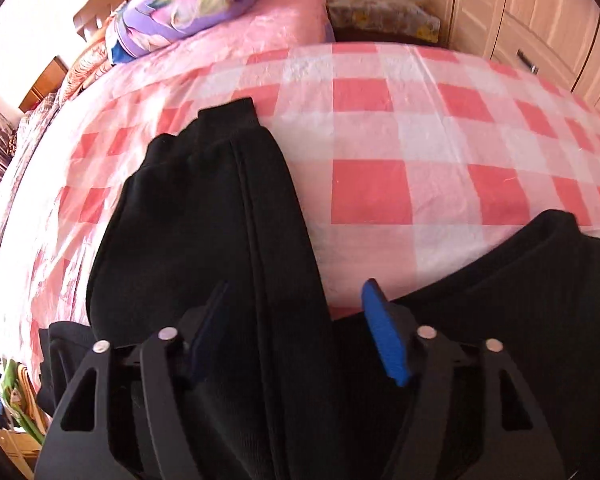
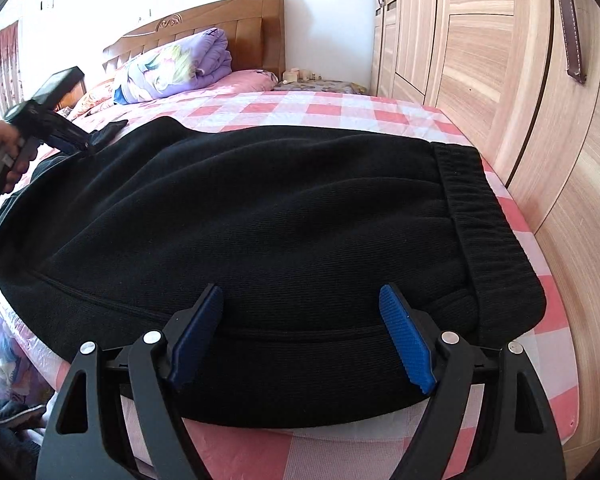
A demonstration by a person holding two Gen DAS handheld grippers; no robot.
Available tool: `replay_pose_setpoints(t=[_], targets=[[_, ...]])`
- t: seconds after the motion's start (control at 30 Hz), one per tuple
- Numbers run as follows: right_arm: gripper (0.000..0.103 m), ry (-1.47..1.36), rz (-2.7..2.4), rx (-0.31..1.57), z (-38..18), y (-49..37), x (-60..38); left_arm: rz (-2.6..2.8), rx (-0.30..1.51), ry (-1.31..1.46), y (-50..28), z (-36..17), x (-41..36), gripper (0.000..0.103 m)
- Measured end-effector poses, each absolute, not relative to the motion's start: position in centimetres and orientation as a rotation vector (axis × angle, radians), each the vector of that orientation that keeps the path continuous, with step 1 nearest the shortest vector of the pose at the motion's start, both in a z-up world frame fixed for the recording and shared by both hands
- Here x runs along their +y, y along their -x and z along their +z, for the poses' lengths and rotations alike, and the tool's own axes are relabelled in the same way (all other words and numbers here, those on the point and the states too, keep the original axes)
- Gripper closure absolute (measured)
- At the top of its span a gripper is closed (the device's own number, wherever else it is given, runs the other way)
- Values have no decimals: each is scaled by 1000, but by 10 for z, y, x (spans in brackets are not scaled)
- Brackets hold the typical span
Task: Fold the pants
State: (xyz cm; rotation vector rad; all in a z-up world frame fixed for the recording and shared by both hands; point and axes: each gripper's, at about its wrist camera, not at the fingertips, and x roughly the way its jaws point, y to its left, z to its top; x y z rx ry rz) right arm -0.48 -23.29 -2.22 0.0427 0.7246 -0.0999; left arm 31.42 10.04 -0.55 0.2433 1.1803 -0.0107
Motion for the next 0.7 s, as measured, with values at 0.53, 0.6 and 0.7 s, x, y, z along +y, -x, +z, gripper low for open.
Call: replay_pose_setpoints(t=[0.53,0.6,0.7], targets=[[24,-46,-95,708,-23,7,-231,134,747,135,-143,77,282,97],[23,-49,-95,709,-23,7,-230,167,783,174,-114,53,316,96],[23,-50,-96,719,-22,6,-230,191,910,232,-99,-7,350,81]])
